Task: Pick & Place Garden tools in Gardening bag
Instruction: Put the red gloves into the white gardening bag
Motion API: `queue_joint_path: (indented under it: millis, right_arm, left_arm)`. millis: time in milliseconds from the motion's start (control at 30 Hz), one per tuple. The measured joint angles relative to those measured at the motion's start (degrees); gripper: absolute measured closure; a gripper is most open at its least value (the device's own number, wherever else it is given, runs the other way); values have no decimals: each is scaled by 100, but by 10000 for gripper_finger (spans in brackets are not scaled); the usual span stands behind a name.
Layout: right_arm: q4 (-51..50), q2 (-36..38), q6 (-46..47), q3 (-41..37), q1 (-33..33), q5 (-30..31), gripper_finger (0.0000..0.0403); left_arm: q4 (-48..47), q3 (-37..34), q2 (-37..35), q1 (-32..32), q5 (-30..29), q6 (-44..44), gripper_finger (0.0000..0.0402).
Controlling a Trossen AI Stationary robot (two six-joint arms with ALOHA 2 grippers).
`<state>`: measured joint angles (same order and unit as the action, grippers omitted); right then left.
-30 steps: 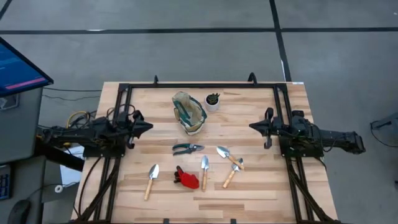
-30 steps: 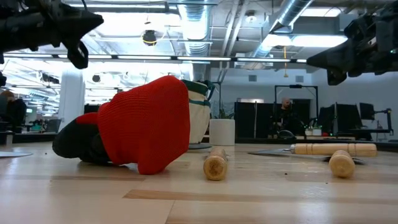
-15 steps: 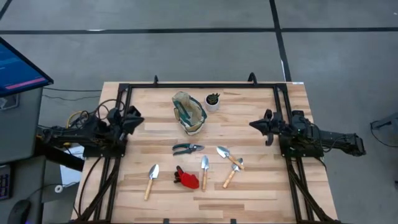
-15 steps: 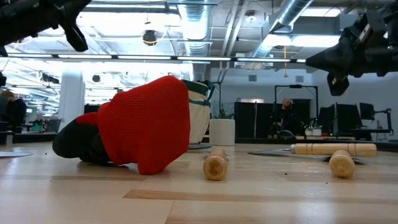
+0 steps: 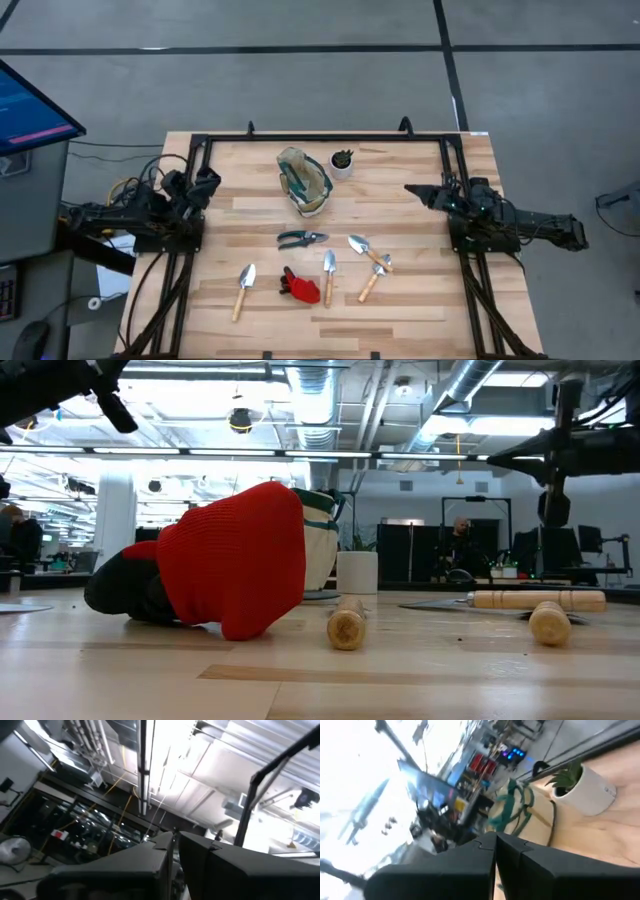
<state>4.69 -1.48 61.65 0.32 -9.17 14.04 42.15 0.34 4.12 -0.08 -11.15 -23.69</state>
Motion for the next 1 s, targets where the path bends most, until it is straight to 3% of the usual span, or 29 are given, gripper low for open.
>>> queue_joint_path:
  millis: [200, 400, 700, 867, 1000]
  right_arm:
    - [459, -11, -120, 297, 0, 99, 388]
    - [86, -631, -1400, 1453, 4, 78, 315]
    - [-2599, -3202, -2024, 3535, 14, -778, 180]
    - [-4076, -4950, -2037, 4457, 260, -1265, 160]
    - [-4842, -6131, -2186, 5024, 656, -1313, 159]
  left_arm:
    - [31, 0, 0, 0, -55, -363, 381]
    - [39, 0, 0, 0, -110, -388, 381]
    - [33, 0, 2, 0, -240, -530, 365]
    - [28, 0, 2, 0, -241, -532, 353]
    - [11, 0, 3, 0, -239, -533, 346]
